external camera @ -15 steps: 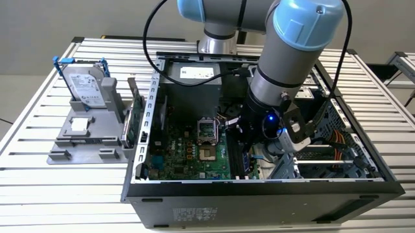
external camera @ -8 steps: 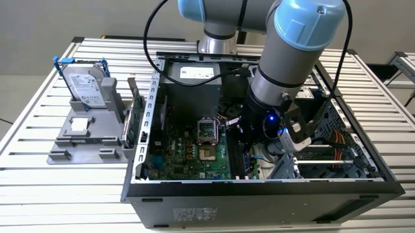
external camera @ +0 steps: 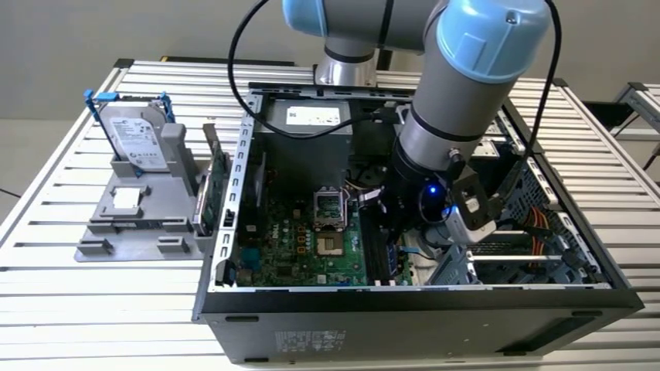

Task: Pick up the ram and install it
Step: 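Insert the ram into the slot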

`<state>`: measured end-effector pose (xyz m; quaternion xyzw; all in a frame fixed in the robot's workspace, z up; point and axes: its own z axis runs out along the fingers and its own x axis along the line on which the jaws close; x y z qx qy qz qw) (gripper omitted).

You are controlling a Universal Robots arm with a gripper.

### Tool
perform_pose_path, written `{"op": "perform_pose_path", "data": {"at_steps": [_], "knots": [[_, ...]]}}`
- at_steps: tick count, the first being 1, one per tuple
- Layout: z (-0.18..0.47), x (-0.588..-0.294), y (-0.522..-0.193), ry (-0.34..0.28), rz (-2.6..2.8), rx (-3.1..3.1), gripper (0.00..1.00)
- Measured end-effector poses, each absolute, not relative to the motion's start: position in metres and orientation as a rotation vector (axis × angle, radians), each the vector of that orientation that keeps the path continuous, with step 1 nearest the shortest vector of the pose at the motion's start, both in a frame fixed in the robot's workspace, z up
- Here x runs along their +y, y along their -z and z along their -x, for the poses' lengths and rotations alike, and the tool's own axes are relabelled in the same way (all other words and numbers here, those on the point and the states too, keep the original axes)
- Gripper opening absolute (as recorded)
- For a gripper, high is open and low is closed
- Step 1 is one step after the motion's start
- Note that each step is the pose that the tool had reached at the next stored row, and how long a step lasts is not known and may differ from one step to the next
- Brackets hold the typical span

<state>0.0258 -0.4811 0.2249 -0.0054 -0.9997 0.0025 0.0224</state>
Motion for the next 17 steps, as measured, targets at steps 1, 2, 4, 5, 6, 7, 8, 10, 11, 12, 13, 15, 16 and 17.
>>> {"op": "perform_pose_path", "data": {"at_steps": [1, 2, 4, 5, 6, 7, 8, 10, 11, 12, 13, 15, 16, 17], "knots": [[-0.0258, -0.4813, -0.2248, -0.007, 0.017, -3.097, 0.00], [-0.0258, -0.4813, -0.2248, -0.007, 0.017, -3.097, 0.00], [-0.0258, -0.4814, -0.2249, -0.008, 0.017, -3.097, 0.00], [-0.0258, -0.4815, -0.2249, -0.008, 0.017, -3.097, 0.00], [-0.0258, -0.4816, -0.2249, -0.008, 0.017, -3.097, 0.00], [-0.0258, -0.4816, -0.2249, -0.008, 0.017, -3.097, 0.00], [-0.0258, -0.4817, -0.2249, -0.008, 0.017, -3.097, 0.00], [-0.0258, -0.4817, -0.2249, -0.008, 0.017, -3.097, 0.00], [-0.0258, -0.4817, -0.2249, -0.008, 0.017, -3.096, 0.00], [-0.0258, -0.4817, -0.2249, -0.008, 0.017, -3.096, 0.00], [-0.0258, -0.4817, -0.2249, -0.008, 0.017, -3.096, 0.00], [-0.0258, -0.4817, -0.2249, -0.008, 0.017, -3.096, 0.00], [-0.0258, -0.4816, -0.2247, -0.008, 0.017, -3.096, 0.00], [-0.0259, -0.4815, -0.2246, -0.009, 0.017, -3.097, 0.00]]}}
